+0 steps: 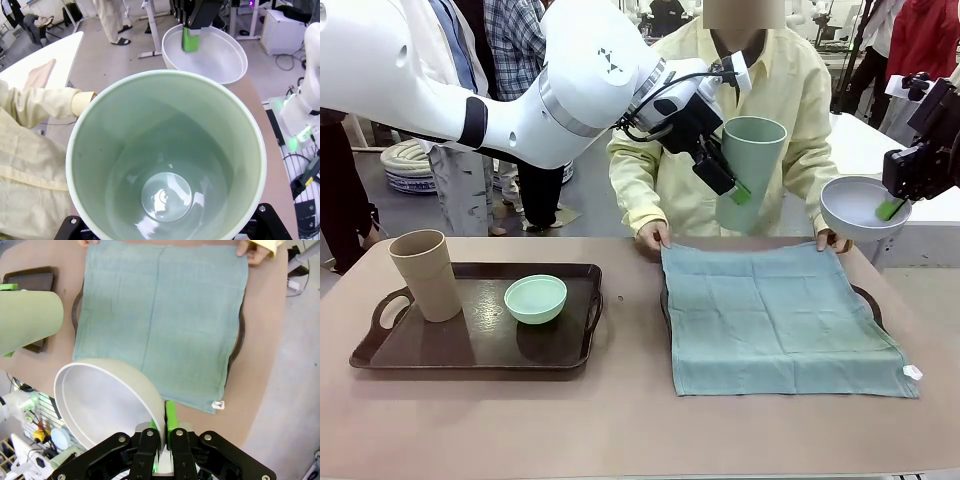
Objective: Set up a tray with a mat and arrange the tableware.
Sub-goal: Place the Picnic Bowl and Reusable plastic cup back onto the Handle tray in front of the human's position.
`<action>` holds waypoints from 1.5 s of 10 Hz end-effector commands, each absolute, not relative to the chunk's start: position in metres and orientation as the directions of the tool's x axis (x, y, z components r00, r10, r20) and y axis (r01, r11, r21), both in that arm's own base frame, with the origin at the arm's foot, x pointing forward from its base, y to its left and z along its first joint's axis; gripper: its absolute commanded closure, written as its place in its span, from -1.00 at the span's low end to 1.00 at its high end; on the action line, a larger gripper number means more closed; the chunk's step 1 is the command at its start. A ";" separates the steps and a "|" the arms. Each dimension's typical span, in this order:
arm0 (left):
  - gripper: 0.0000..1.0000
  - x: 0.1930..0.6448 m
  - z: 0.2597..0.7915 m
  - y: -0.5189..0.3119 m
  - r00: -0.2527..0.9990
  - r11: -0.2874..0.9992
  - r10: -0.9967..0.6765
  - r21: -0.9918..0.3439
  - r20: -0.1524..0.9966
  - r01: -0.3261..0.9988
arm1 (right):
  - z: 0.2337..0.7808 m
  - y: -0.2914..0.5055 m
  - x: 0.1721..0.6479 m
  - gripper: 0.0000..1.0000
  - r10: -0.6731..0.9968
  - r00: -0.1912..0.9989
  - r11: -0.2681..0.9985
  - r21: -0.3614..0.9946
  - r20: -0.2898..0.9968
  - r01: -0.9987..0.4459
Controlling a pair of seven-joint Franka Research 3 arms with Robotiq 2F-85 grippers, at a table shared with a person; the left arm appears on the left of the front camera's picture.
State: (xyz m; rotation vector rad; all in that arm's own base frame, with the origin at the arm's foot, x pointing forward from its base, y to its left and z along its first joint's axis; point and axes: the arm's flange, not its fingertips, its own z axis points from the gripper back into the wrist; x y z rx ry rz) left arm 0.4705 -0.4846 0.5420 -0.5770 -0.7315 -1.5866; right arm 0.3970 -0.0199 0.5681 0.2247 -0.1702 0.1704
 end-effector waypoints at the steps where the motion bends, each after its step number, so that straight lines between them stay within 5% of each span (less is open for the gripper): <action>1: 0.86 0.471 0.543 -0.484 -0.163 -0.071 -0.667 0.156 0.727 0.985 | 0.568 -0.020 0.398 0.99 0.154 0.969 0.960 0.204 0.191 -0.193; 4: 0.86 0.471 0.543 -0.484 -0.163 -0.071 -0.667 0.156 0.727 0.985 | 0.568 -0.020 0.398 0.99 0.154 0.969 0.960 0.204 0.191 -0.193; 5: -0.68 0.471 0.542 -0.485 -0.141 -0.066 -0.673 0.132 0.726 0.989 | 0.568 -0.020 0.397 0.90 0.148 0.971 0.961 0.206 0.186 -0.186; 15: -0.68 0.483 0.402 -0.473 -0.134 -0.165 -0.561 0.048 0.817 0.985 | 0.416 -0.023 0.470 0.90 0.016 0.995 0.966 0.256 0.103 -0.042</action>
